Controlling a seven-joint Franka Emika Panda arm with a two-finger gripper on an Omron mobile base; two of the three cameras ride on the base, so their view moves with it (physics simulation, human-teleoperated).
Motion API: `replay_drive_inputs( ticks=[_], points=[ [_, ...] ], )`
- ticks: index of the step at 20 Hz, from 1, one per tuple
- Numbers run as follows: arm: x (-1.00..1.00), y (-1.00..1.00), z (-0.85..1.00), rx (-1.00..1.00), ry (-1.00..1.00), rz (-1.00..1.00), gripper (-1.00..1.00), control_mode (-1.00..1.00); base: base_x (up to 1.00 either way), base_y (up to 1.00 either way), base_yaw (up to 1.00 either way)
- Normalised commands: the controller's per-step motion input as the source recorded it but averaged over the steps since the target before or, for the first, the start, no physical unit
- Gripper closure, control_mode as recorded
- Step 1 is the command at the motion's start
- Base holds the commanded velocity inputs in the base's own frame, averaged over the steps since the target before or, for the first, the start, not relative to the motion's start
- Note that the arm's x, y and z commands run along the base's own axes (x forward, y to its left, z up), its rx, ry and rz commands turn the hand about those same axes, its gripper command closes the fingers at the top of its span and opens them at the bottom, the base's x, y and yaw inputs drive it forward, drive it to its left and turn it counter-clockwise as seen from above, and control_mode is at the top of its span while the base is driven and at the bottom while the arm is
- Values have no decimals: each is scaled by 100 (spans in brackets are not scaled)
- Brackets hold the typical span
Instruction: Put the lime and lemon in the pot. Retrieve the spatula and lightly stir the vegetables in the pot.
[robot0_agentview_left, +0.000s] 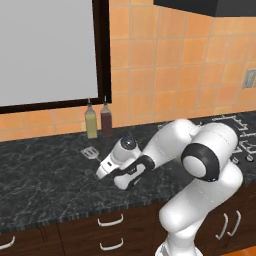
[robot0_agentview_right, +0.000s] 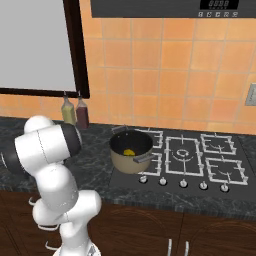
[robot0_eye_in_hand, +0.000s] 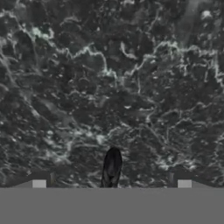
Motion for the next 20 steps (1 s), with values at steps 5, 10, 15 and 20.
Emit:
replay_drive_inputs(
  ticks=[5,10,15,20],
  points=[
    [13,13,-33,0,0,0,-100,-100,0,0,0],
    [9,10,-24,0,1,0,100,-100,0,0,0],
    [-3,0,7,0,1,0,100,-100,0,0,0],
    [-33,0,93,14,-2,0,100,-100,0,0,0]
  ],
)
